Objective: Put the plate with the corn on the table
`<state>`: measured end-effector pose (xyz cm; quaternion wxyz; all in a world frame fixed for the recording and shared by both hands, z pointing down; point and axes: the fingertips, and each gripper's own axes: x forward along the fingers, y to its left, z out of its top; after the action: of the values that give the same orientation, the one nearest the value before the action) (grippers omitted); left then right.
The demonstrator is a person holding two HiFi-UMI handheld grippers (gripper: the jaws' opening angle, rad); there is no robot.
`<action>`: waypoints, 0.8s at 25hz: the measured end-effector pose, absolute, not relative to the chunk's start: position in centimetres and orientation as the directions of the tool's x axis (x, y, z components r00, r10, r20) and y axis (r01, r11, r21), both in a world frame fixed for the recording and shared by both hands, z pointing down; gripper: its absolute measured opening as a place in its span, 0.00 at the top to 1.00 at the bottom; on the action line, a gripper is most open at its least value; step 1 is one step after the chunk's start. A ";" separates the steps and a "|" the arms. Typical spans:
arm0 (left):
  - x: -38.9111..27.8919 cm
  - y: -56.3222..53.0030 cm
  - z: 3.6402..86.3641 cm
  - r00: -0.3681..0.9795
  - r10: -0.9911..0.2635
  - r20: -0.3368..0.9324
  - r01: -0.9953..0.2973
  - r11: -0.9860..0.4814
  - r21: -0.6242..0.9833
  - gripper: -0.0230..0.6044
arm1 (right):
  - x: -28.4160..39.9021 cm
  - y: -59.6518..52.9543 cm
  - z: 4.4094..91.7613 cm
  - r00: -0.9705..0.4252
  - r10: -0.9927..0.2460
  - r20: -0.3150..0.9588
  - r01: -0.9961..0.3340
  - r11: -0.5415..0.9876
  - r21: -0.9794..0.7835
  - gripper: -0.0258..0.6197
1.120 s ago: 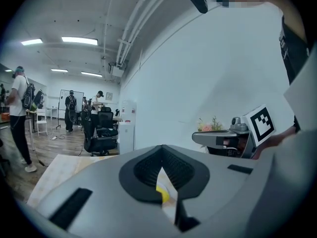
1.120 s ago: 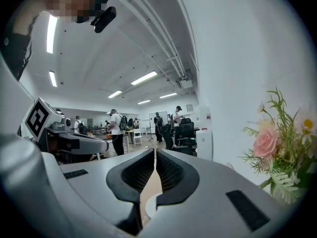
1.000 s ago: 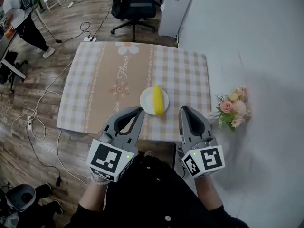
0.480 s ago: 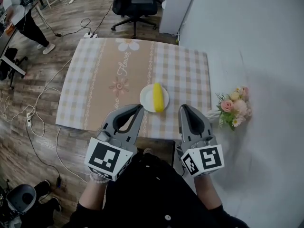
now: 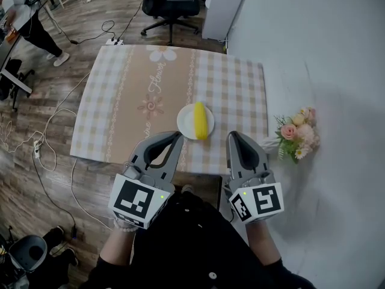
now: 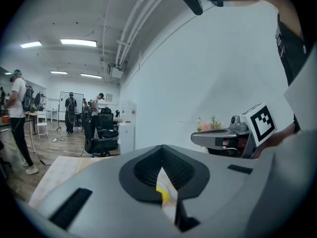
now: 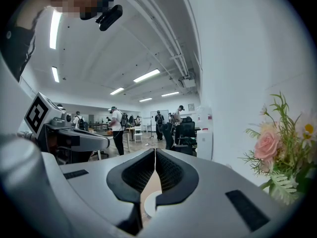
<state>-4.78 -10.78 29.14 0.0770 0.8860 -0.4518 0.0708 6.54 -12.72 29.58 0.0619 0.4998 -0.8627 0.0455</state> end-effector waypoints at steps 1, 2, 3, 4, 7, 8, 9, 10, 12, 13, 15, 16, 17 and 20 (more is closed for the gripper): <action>-4.8 -10.8 29.1 0.580 -0.790 0.199 -0.813 -0.577 0.078 0.94 | 6.5 -12.7 29.6 -0.493 -0.857 0.153 -0.868 0.496 -0.016 0.89; -4.7 -10.8 29.2 0.581 -0.789 0.199 -0.812 -0.578 0.076 0.94 | 6.5 -12.8 29.6 -0.492 -0.857 0.154 -0.868 0.496 -0.016 0.89; -4.7 -10.8 29.2 0.584 -0.788 0.196 -0.809 -0.583 0.068 0.94 | 6.5 -12.8 29.6 -0.493 -0.856 0.155 -0.868 0.496 -0.016 0.89; -4.7 -10.8 29.3 0.590 -0.785 0.189 -0.804 -0.592 0.052 0.94 | 6.5 -12.8 29.6 -0.493 -0.856 0.155 -0.868 0.497 -0.016 0.89; -4.8 -10.8 29.3 0.594 -0.783 0.184 -0.801 -0.597 0.045 0.94 | 6.4 -12.8 29.6 -0.494 -0.855 0.156 -0.867 0.498 -0.015 0.89; -4.8 -10.8 29.3 0.595 -0.783 0.182 -0.800 -0.598 0.044 0.94 | 6.3 -12.8 29.6 -0.494 -0.855 0.157 -0.867 0.499 -0.013 0.89; -4.9 -10.9 29.4 0.600 -0.781 0.175 -0.796 -0.605 0.031 0.94 | 6.3 -12.8 29.6 -0.494 -0.855 0.158 -0.867 0.499 -0.013 0.89; -4.9 -10.9 29.4 0.602 -0.780 0.171 -0.794 -0.608 0.024 0.94 | 6.2 -12.8 29.7 -0.494 -0.855 0.159 -0.867 0.499 -0.012 0.89; -4.8 -10.8 29.4 0.591 -0.784 0.189 -0.804 -0.592 0.058 0.94 | 6.3 -12.8 29.8 -0.494 -0.854 0.162 -0.866 0.499 -0.013 0.89; -4.8 -10.8 29.4 0.586 -0.786 0.199 -0.809 -0.584 0.074 0.94 | 6.3 -12.8 29.9 -0.495 -0.854 0.164 -0.866 0.499 -0.014 0.89; -4.8 -10.9 29.6 0.591 -0.784 0.192 -0.804 -0.592 0.059 0.94 | 6.3 -12.8 29.9 -0.495 -0.853 0.165 -0.866 0.500 -0.014 0.89; -4.8 -11.0 29.7 0.598 -0.781 0.181 -0.797 -0.602 0.037 0.94 | 6.3 -12.8 30.0 -0.495 -0.853 0.165 -0.866 0.500 -0.014 0.89; -4.9 -11.0 29.7 0.602 -0.779 0.175 -0.794 -0.608 0.026 0.94 | 6.2 -12.9 30.0 -0.495 -0.853 0.166 -0.866 0.500 -0.015 0.89; -5.1 -11.1 29.7 0.596 -0.781 0.188 -0.799 -0.599 0.044 0.94 | 6.0 -13.0 30.1 -0.497 -0.850 0.172 -0.865 0.502 -0.016 0.89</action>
<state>-5.06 -11.06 29.70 0.0620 0.8911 -0.4432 0.0748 5.97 -12.98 30.09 0.0707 0.4963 -0.8638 0.0500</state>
